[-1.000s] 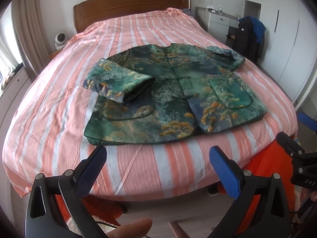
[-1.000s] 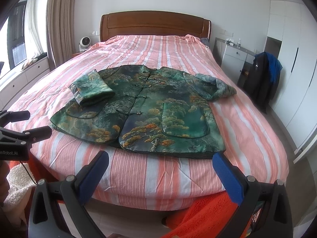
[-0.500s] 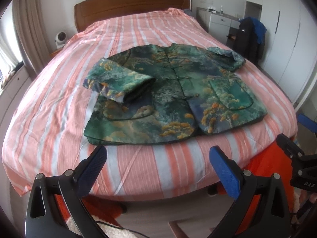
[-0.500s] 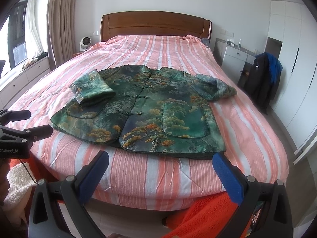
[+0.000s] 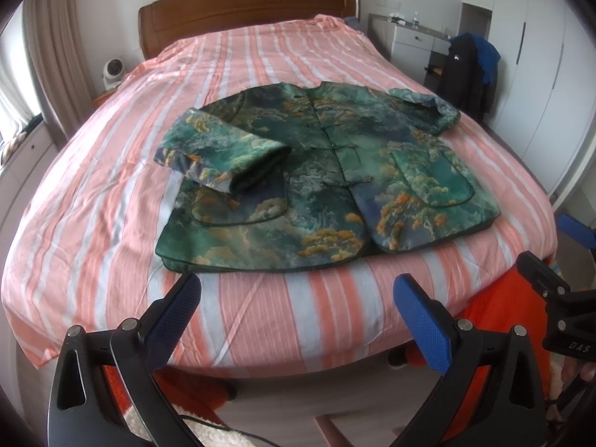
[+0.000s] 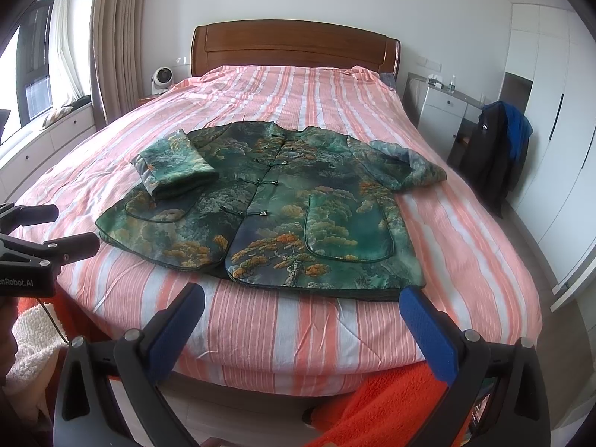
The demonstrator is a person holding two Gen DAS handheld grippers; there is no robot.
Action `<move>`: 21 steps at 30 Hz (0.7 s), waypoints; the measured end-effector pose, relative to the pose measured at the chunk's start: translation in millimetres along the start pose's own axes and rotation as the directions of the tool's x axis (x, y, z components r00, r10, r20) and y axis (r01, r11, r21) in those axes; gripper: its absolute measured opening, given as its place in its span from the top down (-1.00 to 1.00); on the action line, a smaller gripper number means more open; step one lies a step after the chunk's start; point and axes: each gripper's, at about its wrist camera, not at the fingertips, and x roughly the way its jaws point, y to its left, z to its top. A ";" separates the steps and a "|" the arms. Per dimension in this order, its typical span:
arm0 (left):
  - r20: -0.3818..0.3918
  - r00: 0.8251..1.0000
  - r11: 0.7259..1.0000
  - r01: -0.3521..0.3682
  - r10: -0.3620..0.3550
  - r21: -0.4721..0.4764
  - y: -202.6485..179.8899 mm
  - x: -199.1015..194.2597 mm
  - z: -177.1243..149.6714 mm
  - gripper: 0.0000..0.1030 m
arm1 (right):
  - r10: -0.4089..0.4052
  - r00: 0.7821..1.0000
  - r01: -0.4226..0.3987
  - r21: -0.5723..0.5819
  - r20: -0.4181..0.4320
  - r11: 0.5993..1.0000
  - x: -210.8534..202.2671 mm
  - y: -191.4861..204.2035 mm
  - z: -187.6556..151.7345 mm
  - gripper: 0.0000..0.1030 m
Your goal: Fold large clothes
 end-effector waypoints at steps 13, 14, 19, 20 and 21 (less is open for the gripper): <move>0.005 1.000 1.000 0.003 -0.003 0.000 -1.6 -0.6 -0.2 -0.99 | 0.001 1.000 -0.001 -0.002 0.001 1.000 -0.5 0.8 -0.2 -0.99; 0.005 1.000 1.000 0.004 -0.004 0.000 -2.1 -0.6 0.0 -0.99 | 0.000 1.000 0.000 -0.003 0.002 1.000 -0.6 0.9 -0.2 -0.99; 0.007 1.000 1.000 0.006 -0.006 -0.001 -1.6 -1.6 0.8 -0.99 | 0.001 1.000 -0.001 -0.003 0.001 1.000 -1.0 1.1 -0.3 -0.99; 0.008 1.000 1.000 0.007 -0.007 -0.001 -2.0 -1.6 0.9 -0.99 | 0.000 1.000 0.000 -0.003 0.002 1.000 -1.0 1.1 -0.2 -0.99; 0.007 1.000 1.000 0.007 -0.007 -0.001 -1.6 -1.6 0.8 -0.99 | -0.001 1.000 0.001 -0.004 0.003 1.000 -1.1 1.4 -0.3 -0.99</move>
